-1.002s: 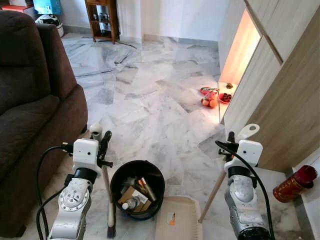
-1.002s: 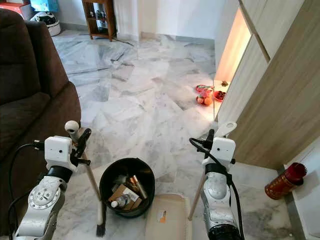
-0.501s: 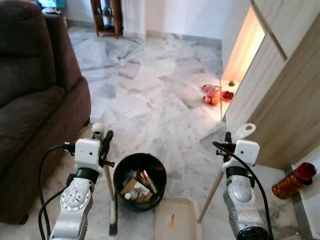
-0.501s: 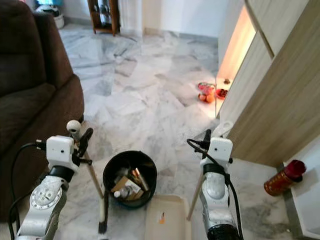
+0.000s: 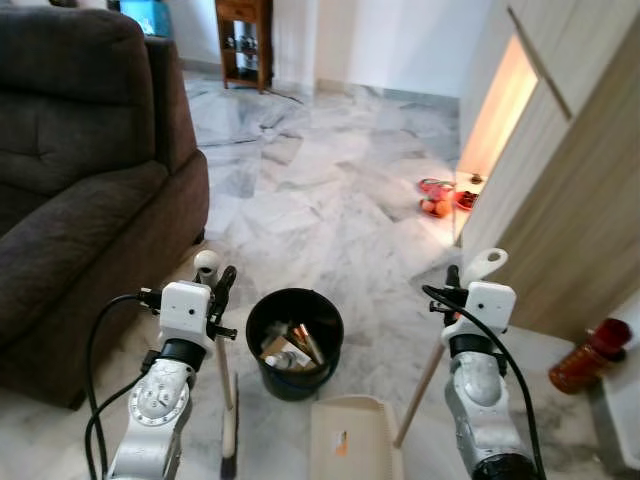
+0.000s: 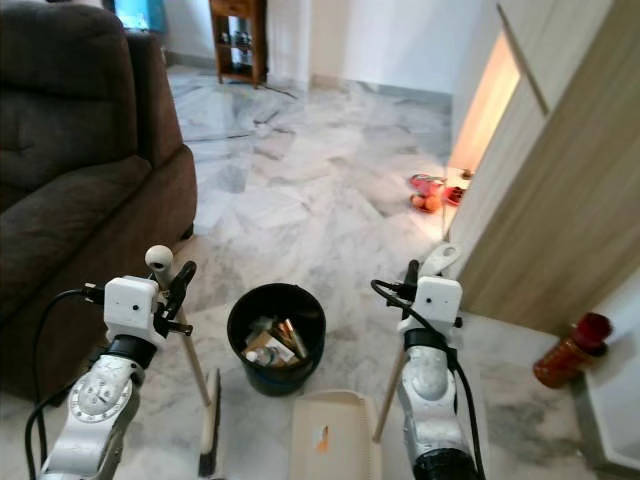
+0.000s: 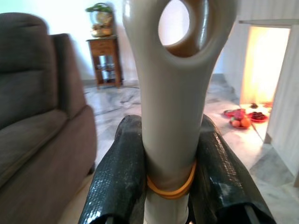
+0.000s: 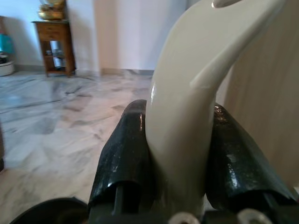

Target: Sweep floor

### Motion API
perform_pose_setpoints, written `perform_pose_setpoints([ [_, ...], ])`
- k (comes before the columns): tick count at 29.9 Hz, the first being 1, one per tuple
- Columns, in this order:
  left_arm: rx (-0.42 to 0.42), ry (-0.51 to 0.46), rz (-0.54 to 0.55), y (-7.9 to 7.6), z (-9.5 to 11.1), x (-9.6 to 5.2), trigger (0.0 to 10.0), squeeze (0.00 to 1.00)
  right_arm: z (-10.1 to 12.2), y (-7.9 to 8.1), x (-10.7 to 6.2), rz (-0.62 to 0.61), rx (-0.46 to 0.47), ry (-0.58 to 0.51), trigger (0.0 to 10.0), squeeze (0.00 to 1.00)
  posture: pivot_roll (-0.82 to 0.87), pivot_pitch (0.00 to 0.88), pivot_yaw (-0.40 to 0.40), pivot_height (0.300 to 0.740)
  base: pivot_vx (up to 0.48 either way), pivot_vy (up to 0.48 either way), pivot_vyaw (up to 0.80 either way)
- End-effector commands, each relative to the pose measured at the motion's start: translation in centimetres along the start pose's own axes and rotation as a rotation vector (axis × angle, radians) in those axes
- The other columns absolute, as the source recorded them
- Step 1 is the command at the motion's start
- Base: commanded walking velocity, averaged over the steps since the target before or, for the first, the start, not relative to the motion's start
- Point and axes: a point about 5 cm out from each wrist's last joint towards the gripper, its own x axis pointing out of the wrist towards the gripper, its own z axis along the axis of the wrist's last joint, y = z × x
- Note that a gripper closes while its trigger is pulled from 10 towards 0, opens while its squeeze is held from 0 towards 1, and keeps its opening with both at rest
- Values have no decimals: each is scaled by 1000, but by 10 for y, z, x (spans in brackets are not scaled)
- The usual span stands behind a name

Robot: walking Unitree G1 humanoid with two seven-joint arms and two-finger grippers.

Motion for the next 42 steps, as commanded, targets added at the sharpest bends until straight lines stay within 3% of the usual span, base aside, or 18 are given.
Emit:
perform_pose_setpoints([
  [1,16,-34,-1,0,5,1,10000,0,7,0,4,-1,5,-34,10000,0,160,28,-56,740,-285,0,0],
  [16,18,-37,5,-2,5,3,10000,0,8,-2,6,-9,9,-33,10000,0,149,44,-60,740,-287,0,0],
  [42,34,-26,25,2,2,4,10000,0,9,0,7,1,15,-38,10000,0,143,39,-54,740,0,0,-172],
])
